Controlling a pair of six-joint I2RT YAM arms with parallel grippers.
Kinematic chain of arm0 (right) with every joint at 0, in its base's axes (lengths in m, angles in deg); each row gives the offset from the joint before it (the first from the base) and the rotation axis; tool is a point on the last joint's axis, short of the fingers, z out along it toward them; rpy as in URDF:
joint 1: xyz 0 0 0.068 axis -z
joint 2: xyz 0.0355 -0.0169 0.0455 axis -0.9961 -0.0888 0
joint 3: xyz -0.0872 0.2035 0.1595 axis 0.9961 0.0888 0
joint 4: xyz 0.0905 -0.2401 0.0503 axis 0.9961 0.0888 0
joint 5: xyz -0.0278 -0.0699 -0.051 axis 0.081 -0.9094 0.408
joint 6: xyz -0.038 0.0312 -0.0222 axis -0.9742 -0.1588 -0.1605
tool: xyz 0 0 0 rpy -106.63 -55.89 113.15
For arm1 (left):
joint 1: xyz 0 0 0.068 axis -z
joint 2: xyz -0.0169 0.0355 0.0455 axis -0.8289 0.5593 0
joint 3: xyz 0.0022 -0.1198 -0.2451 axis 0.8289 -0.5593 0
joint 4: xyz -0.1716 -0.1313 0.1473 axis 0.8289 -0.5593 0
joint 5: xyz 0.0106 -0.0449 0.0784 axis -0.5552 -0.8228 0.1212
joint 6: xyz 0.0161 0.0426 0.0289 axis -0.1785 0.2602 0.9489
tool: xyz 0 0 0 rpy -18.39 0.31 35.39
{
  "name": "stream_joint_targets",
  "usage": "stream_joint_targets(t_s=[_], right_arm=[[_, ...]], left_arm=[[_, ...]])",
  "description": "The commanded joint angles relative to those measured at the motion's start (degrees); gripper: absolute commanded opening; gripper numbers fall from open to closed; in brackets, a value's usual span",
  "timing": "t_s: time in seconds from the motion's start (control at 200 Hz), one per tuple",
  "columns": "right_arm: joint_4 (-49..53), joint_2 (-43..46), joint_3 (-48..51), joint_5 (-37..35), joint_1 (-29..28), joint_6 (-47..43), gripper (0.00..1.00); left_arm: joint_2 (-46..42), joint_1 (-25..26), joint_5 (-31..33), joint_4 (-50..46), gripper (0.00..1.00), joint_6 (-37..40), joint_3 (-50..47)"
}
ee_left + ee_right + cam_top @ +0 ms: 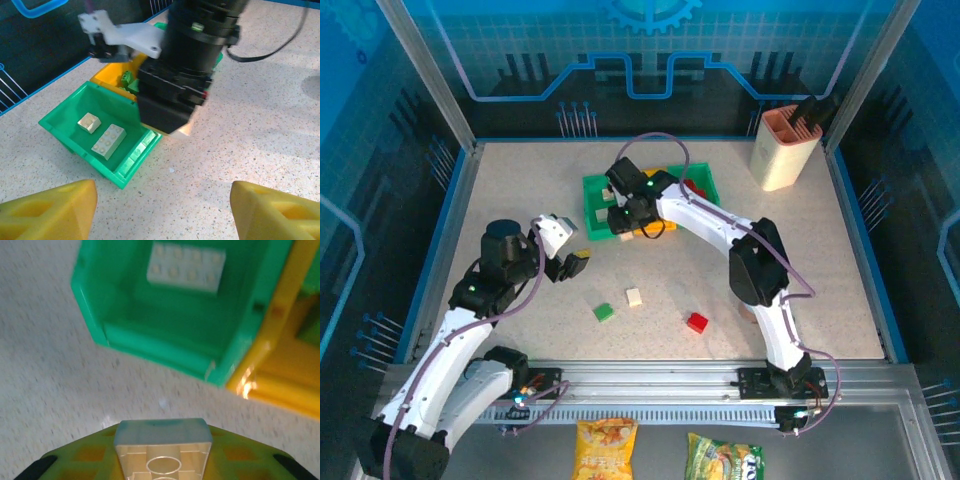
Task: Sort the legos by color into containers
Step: Place the lego in the container.
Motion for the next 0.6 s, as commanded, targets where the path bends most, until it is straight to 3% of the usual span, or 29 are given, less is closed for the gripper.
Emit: stream_joint_targets(t_s=[0.0,0.355,0.595], right_arm=[[-3.9,-4.3,-5.5,0.0,1.0,-0.3,0.35],[-9.2,-16.3,-19.6,-3.6,2.1,1.3,0.34],[-13.3,-21.4,-23.9,-3.2,2.7,3.8,0.34]], left_arm=[[0.0,0.4,-1.0,-0.8,0.72,-0.2,1.1],[0.2,0.4,-1.1,-0.7,0.72,-0.2,1.1],[0.6,0.4,-1.7,-0.4,0.72,-0.5,1.1]])
